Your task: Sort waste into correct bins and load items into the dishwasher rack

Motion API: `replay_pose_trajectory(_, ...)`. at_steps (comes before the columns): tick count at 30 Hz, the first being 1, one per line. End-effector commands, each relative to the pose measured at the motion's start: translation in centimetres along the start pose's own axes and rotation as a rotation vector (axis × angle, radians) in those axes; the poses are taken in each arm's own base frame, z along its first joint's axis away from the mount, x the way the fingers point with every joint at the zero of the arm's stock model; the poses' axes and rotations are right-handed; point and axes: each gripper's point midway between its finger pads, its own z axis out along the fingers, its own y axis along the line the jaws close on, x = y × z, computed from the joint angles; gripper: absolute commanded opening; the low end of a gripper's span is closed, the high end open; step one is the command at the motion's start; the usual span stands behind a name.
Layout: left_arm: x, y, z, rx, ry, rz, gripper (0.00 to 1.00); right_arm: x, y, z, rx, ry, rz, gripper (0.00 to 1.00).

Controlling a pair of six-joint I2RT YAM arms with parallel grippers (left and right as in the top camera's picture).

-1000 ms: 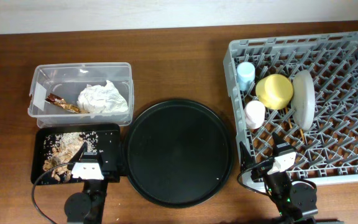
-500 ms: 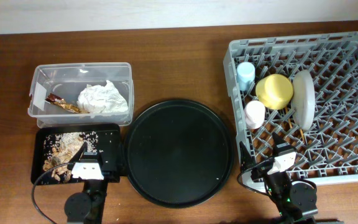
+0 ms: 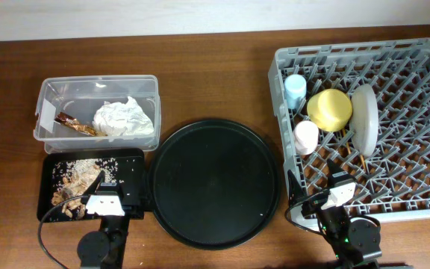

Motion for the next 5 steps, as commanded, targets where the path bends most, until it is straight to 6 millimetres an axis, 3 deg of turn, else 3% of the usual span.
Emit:
replay_pose_trajectory(1,0.11,0.15,-0.02,-0.010,-0.002,0.016,0.99,0.14,-0.10,-0.02,0.002,0.000,0.009,0.99)
replay_pose_trajectory(5,0.11,0.15,-0.02,-0.010,-0.002,0.016,0.99,0.14,-0.10,-0.02,0.002,0.000,0.009,0.99)
